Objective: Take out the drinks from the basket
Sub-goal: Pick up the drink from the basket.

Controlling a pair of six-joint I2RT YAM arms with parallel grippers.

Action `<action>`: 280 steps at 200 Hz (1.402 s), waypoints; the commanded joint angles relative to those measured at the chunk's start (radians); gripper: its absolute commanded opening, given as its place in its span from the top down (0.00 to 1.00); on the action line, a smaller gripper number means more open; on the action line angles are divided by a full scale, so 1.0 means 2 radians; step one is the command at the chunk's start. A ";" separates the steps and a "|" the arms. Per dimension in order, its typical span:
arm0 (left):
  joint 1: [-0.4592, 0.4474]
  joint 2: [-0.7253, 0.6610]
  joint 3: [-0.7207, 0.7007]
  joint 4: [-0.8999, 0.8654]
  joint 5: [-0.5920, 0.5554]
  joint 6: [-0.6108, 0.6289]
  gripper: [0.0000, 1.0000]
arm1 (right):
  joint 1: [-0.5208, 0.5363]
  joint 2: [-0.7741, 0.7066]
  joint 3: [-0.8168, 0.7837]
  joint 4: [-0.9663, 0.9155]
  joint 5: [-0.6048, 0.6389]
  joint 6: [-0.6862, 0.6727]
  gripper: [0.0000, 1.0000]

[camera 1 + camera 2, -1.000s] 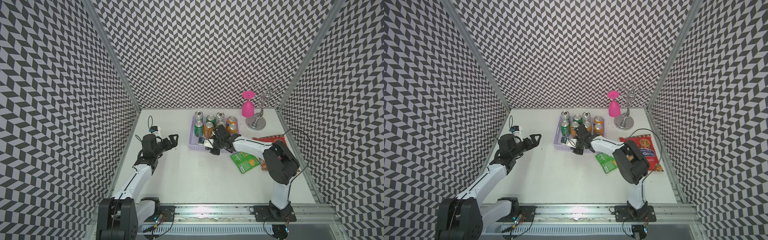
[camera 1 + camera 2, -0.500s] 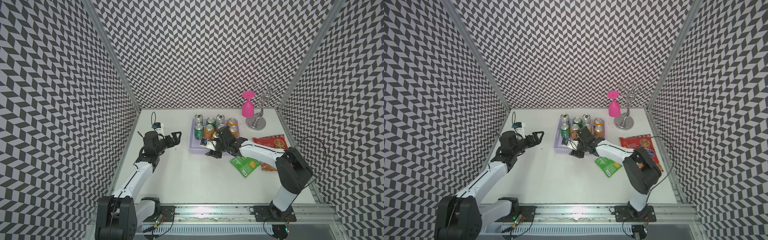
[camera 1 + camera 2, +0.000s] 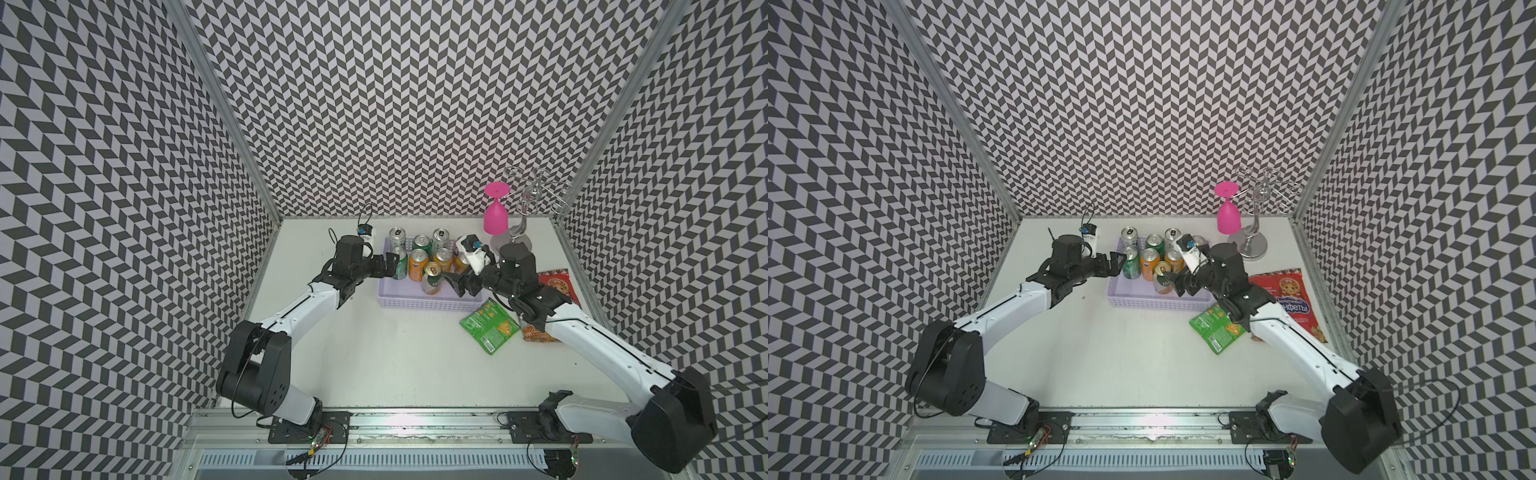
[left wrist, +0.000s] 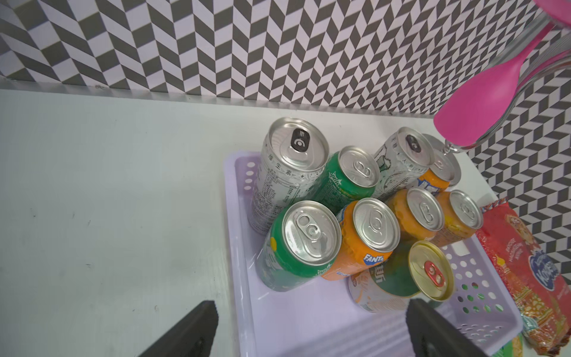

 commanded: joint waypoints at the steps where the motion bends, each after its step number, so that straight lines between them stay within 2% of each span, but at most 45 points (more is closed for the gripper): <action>1: -0.019 0.034 0.040 -0.034 -0.047 0.042 0.01 | -0.029 -0.044 -0.038 0.041 0.016 0.095 0.00; 33: -0.031 0.081 0.081 -0.054 -0.074 0.056 0.02 | -0.067 -0.084 -0.087 0.070 0.007 0.127 0.00; 92: -0.034 0.139 0.125 -0.072 -0.074 0.069 0.13 | -0.083 -0.101 -0.099 0.058 0.013 0.122 0.00; 161: -0.038 0.184 0.163 -0.076 -0.085 0.076 0.11 | -0.089 -0.099 -0.103 0.062 0.008 0.122 0.00; 216: -0.041 0.186 0.164 -0.084 -0.083 0.080 0.33 | -0.089 -0.099 -0.104 0.064 0.012 0.124 0.00; 280: -0.044 0.117 0.129 -0.079 -0.085 0.069 0.46 | -0.089 -0.108 -0.109 0.068 0.017 0.130 0.00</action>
